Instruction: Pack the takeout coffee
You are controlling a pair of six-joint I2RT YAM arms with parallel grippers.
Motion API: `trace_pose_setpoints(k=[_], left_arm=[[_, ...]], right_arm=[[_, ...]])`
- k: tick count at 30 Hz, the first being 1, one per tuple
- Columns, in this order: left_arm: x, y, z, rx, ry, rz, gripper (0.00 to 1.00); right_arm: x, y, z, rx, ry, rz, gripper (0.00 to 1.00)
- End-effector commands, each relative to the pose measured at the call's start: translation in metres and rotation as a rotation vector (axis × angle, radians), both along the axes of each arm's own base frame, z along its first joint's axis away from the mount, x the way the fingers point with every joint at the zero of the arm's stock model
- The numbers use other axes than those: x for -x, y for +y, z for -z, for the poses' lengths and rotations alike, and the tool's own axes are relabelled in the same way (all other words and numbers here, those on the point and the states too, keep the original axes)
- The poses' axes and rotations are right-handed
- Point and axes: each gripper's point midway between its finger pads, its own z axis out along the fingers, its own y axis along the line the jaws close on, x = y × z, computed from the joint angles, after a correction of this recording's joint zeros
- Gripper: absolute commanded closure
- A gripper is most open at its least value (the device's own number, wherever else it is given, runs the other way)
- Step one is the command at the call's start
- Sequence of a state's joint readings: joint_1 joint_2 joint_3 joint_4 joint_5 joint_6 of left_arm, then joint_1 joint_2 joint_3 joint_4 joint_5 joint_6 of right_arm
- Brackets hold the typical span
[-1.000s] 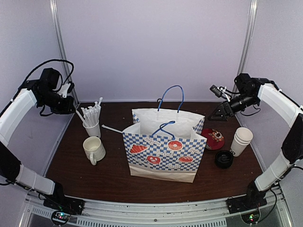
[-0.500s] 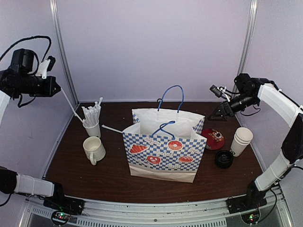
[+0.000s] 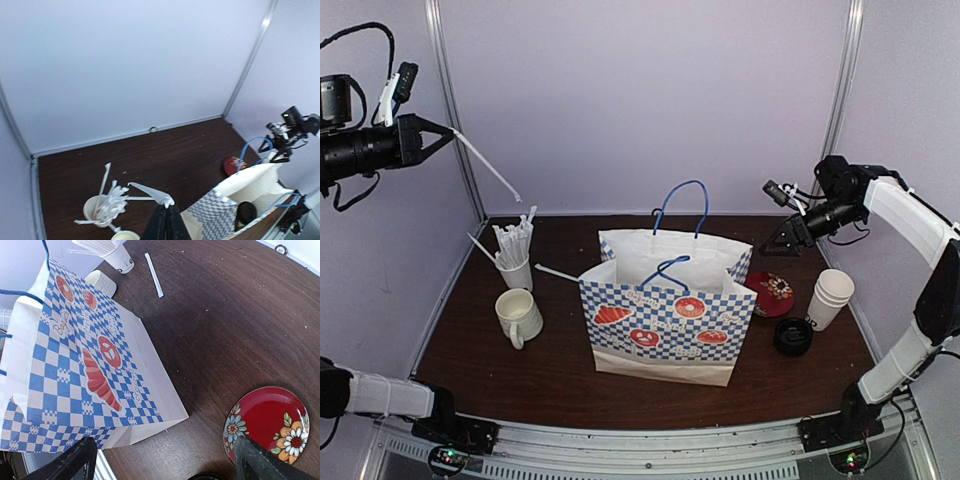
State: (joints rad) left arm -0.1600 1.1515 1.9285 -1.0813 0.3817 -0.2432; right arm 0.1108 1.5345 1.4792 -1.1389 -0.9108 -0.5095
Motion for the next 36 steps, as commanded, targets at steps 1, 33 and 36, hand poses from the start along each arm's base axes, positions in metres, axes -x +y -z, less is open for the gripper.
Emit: trace_pose_setpoints(k=[1,33,36], left_arm=[[0.010,-0.053,-0.045,0.202,-0.076,0.275,1.00],[-0.002,-0.230,0.080,-0.223,0.215,0.546,0.47],[-0.040,-0.158,0.083,-0.375,0.123,0.173,0.42]], right_arm=[[0.000,-0.003,0.001,0.016,-0.012,0.002,0.01],[0.002,-0.005,0.004,0.031,-0.021,-0.002,0.01],[0.003,-0.005,0.007,0.035,-0.019,0.000,0.01]])
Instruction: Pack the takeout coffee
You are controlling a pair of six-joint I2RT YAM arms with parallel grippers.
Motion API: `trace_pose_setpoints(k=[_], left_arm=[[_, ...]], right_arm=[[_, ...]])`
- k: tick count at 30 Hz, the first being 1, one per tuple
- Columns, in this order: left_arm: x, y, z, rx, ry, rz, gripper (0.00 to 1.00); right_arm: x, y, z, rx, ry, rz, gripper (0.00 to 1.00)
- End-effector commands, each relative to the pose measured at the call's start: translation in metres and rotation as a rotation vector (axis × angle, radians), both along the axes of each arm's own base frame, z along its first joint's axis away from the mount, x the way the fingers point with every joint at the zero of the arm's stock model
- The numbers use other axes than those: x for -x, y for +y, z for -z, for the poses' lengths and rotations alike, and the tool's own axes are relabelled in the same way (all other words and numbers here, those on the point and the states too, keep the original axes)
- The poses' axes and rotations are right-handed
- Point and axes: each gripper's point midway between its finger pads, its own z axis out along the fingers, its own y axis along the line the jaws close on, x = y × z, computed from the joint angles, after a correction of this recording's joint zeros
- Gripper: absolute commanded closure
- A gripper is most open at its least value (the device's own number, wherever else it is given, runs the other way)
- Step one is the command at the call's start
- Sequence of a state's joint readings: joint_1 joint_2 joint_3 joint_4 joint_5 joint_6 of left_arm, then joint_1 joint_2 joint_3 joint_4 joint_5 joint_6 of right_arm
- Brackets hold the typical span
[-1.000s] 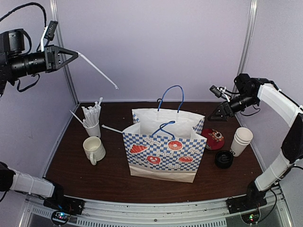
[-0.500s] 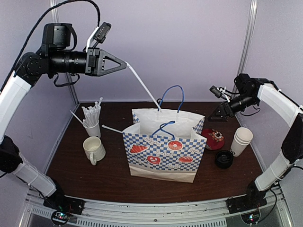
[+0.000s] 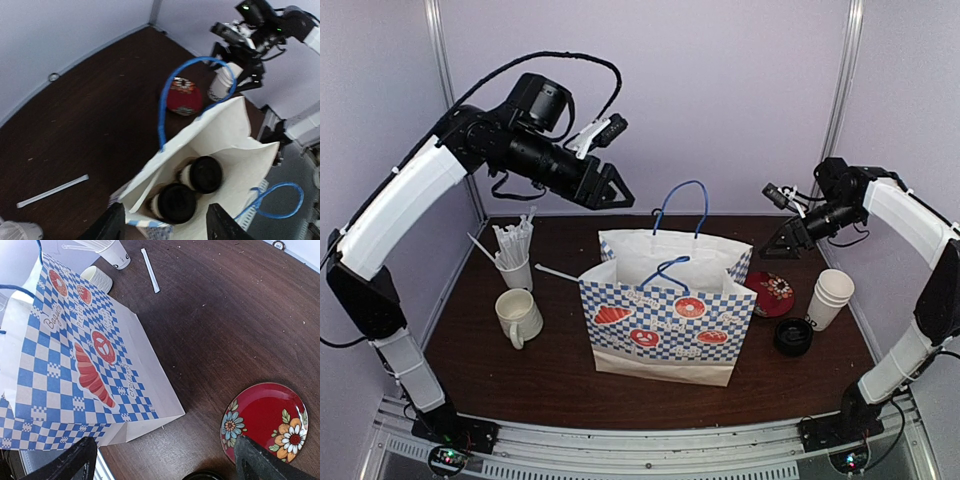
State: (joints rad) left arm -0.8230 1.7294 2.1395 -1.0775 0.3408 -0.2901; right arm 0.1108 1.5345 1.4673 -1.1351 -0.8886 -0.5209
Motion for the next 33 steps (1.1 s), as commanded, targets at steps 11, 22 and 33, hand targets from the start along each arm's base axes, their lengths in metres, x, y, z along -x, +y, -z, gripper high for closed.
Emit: trace_pose_setpoints(k=[11,22,33], left_arm=[[-0.057,0.326,0.059,-0.392,-0.155,-1.053,0.51],[-0.086,0.349,0.109,-0.260,0.023,-1.098,0.52],[-0.116,0.357,0.128,-0.229,0.072,-1.097,0.83]], right_arm=[[0.004,-0.002,0.004,0.016,-0.018,-0.017,0.01],[0.005,-0.003,0.006,0.018,-0.018,-0.019,0.01],[0.004,-0.004,0.008,0.027,-0.018,-0.014,0.01]])
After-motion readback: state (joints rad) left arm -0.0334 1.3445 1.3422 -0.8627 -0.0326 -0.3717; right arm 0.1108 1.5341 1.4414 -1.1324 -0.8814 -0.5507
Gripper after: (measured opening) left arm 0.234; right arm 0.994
